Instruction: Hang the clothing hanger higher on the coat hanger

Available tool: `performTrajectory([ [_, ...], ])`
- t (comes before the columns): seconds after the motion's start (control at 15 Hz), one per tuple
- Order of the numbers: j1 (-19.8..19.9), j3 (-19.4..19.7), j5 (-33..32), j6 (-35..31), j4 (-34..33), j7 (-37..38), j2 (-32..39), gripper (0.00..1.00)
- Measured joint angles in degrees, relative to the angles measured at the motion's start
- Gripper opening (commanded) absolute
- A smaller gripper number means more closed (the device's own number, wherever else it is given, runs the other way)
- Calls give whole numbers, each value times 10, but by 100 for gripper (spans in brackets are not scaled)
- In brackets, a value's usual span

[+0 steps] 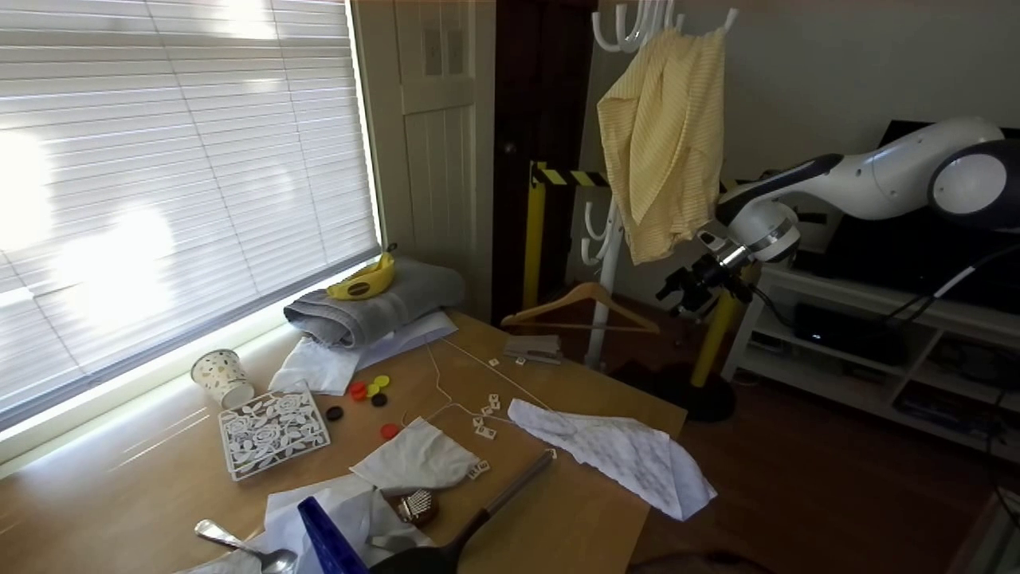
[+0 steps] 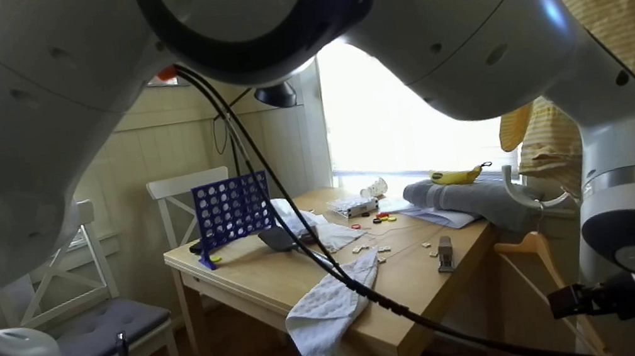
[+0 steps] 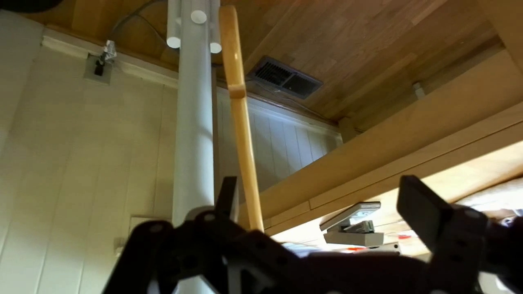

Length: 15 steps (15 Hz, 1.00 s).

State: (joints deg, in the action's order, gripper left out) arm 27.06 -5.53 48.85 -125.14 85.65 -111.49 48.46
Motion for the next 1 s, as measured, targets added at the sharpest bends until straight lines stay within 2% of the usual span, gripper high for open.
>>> performTrajectory([
  [0.07,-1,0,1,4,2,-11,0,94],
  [0.2,-3,0,7,2,3,-18,3,88],
  [0.33,-6,0,19,-17,4,-18,8,98],
  [0.4,-8,0,24,-24,4,-18,10,100],
  [1.0,-30,3,27,-37,-11,1,44,100],
])
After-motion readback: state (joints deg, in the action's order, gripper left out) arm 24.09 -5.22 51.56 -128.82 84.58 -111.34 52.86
